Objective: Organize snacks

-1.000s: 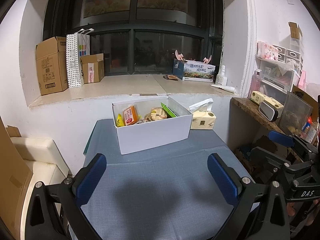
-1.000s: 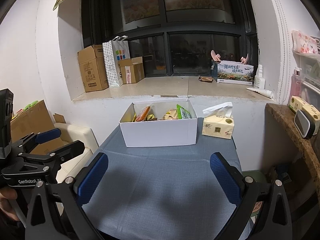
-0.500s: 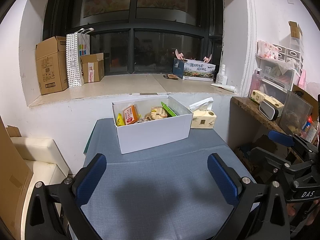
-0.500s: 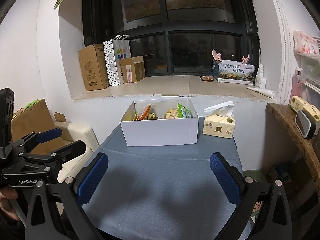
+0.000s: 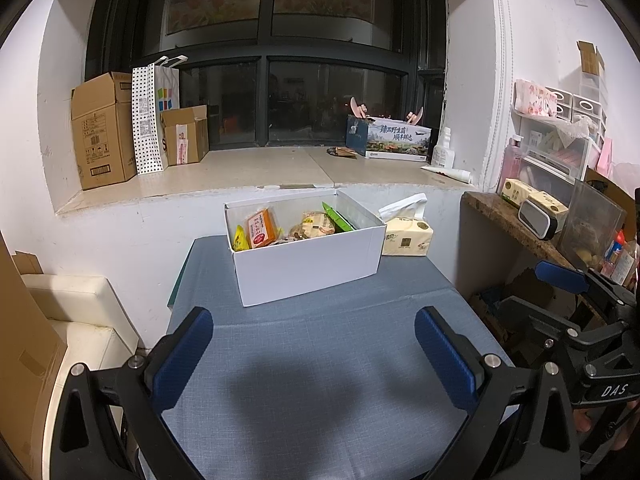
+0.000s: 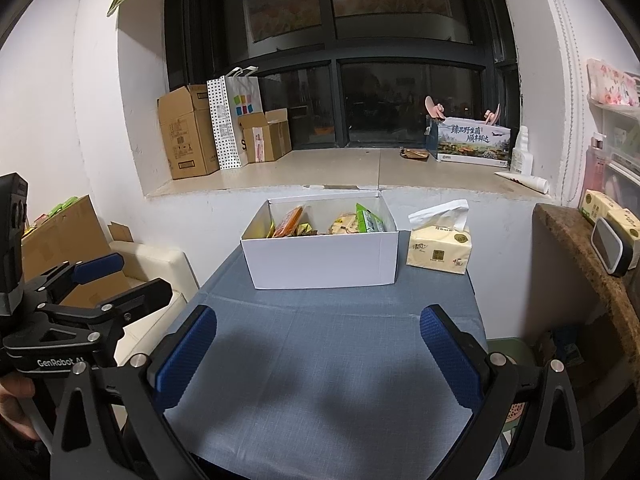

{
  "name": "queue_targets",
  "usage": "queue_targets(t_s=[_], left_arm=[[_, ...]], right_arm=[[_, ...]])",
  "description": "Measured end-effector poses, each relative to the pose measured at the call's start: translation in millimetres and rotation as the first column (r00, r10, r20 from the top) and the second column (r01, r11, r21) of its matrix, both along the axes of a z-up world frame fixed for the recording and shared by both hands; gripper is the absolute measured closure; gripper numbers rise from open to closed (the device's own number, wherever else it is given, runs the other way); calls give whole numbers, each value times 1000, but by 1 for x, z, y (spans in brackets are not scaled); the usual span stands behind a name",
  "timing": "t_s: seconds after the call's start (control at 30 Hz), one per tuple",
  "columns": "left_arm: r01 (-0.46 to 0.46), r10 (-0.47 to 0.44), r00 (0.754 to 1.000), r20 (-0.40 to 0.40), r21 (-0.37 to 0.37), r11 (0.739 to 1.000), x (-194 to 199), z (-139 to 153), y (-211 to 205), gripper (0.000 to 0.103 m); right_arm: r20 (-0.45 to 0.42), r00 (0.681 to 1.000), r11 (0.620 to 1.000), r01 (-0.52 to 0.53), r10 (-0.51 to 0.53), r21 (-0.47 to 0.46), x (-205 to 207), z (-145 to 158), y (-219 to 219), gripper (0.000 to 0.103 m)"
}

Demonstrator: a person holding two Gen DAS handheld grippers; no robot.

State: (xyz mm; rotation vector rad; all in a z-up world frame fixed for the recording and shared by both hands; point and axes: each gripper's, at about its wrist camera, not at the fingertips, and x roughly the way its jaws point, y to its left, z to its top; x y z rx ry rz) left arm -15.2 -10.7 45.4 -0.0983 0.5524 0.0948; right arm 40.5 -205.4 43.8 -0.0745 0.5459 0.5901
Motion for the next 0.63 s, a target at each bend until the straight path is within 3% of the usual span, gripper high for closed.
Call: queue_targets(t_s=[0.63], left_arm=[[11,-11,1000,0,-1,1000,0,-3,1,0]], right_arm=[[0,1000,1000,-1,1,0,0,0,0,0]])
